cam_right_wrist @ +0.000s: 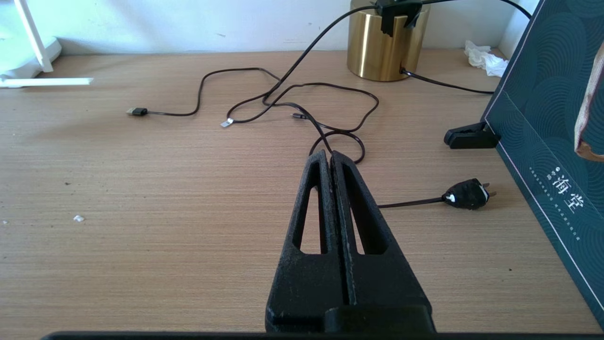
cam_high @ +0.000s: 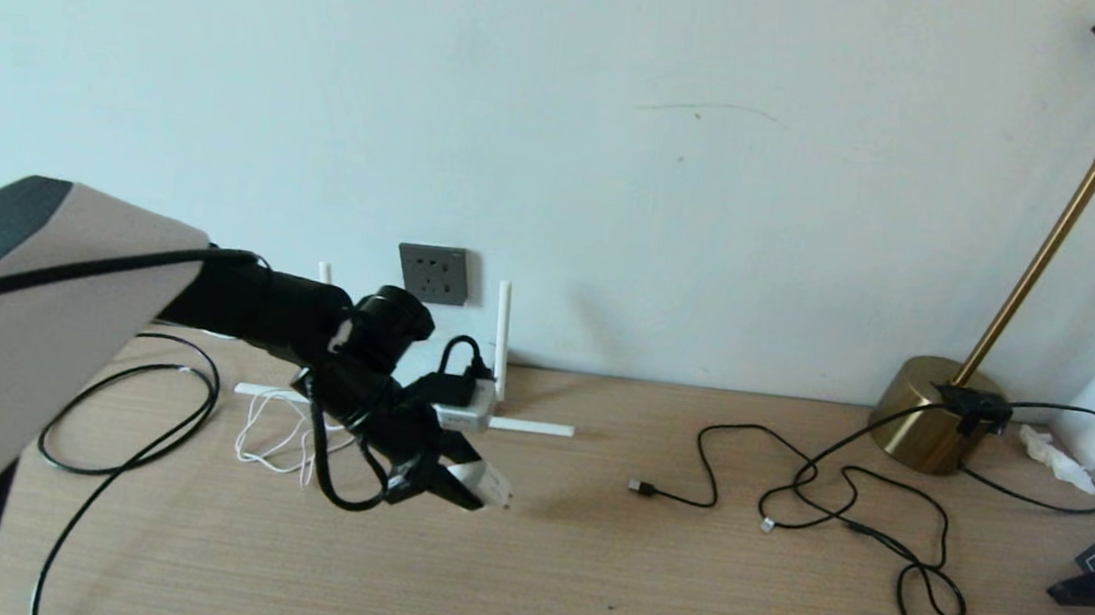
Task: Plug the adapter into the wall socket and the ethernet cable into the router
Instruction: Pick up plug, then align plug and socket
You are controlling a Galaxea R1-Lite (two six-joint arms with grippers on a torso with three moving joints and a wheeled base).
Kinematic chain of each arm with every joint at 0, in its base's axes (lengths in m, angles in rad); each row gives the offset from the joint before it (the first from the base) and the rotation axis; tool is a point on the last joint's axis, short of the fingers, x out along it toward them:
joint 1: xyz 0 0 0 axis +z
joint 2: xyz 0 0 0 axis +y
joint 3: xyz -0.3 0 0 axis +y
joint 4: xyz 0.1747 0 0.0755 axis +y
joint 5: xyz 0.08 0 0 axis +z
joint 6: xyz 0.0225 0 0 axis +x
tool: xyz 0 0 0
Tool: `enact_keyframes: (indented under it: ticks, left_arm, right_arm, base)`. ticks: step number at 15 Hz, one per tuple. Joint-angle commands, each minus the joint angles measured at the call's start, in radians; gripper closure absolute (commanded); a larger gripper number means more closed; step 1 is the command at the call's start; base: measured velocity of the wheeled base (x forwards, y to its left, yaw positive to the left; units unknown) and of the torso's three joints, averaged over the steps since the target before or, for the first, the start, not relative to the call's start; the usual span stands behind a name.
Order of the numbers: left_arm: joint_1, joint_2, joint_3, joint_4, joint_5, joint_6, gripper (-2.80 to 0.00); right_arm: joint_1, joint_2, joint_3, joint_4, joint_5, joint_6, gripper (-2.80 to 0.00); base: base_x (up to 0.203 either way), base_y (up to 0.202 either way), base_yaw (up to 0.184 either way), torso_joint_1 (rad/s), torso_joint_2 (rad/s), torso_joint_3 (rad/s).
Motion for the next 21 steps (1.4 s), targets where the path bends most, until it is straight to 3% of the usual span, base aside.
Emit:
enact_keyframes:
  ticks: [1,3,5,7,11,14,15,16,17,21]
  left_arm:
    - [0.082,-0.127,0.033,-0.004,-0.075,-0.008,0.00]
    - [0.191,-0.242,0.085,0.002,-0.122,-0.098,0.00]
    - [0.326,-0.313,0.115,0.026,-0.252,-0.242,0.00]
    - [0.432,-0.369,0.123,0.155,-0.337,-0.336,0.00]
    - [0.482,-0.462,0.115,0.528,-0.468,-0.360,0.00]
    - [0.480,-0.493,0.068,0.872,-0.635,-0.361,0.00]
    - [0.471,-0.487,0.058,0.960,-0.723,-0.360,0.00]
    - [0.461,-0.463,0.057,0.991,-0.800,-0.359,0.00]
    - [0.458,-0.437,0.061,0.998,-0.826,-0.355,0.00]
    - [0.502,-0.389,0.066,1.001,-0.838,-0.353,0.00]
  right_arm:
    - [0.000,0.000,0.000,0.000,0.000,0.000,0.00]
    - [0.000,0.000,0.000,0.000,0.000,0.000,0.00]
    - [0.000,0.000,0.000,0.000,0.000,0.000,0.00]
    - [0.000,0.000,0.000,0.000,0.000,0.000,0.00]
    - [0.000,0.000,0.000,0.000,0.000,0.000,0.00]
    - [0.000,0.000,0.000,0.000,0.000,0.000,0.00]
    - [0.000,0.000,0.000,0.000,0.000,0.000,0.00]
    - [0.000,0.000,0.000,0.000,0.000,0.000,0.00]
    - [0.000,0.000,0.000,0.000,0.000,0.000,0.00]
    - [0.000,0.000,0.000,0.000,0.000,0.000,0.00]
  base:
    - [0.000,0.000,0.000,0.000,0.00,0.000]
    - [0.000,0.000,0.000,0.000,0.00,0.000]
    - [0.000,0.000,0.000,0.001,0.00,0.015]
    - [0.000,0.000,0.000,0.000,0.00,0.000]
    - [0.000,0.000,0.000,0.000,0.00,0.000]
    - [0.000,0.000,0.000,0.000,0.00,0.000]
    - [0.000,0.000,0.000,0.000,0.00,0.000]
    - [0.000,0.000,0.000,0.000,0.00,0.000]
    - [0.000,0.000,0.000,0.000,0.00,0.000]
    - [0.000,0.000,0.000,0.000,0.00,0.000]
